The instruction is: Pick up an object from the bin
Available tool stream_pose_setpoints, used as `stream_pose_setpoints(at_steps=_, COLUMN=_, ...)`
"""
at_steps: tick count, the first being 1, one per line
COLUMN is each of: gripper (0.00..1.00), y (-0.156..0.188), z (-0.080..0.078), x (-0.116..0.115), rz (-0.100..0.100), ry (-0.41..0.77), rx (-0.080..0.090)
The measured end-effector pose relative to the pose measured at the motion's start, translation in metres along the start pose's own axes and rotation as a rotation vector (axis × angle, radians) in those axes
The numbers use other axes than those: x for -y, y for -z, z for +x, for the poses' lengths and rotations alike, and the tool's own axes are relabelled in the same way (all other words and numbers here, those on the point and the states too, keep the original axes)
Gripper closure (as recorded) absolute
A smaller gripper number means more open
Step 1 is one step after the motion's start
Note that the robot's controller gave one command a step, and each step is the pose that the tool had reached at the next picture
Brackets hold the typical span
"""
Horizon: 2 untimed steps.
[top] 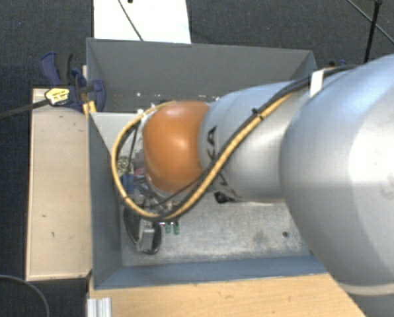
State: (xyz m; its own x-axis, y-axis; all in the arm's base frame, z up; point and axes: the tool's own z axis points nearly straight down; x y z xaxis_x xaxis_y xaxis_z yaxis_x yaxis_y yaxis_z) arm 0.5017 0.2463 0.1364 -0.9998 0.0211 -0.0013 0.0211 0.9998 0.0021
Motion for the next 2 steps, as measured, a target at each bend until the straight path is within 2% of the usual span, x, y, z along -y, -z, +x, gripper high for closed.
stream_pose_setpoints(at_steps=1, gripper=0.00, y=-0.0576, z=-0.0237, x=0.0359, rz=0.000, ry=0.345, rx=0.008)
stream_pose_setpoints(at_steps=2, gripper=1.00, y=-0.0559, z=-0.0230, x=0.0363, rz=0.003, ry=0.343, rx=0.003)
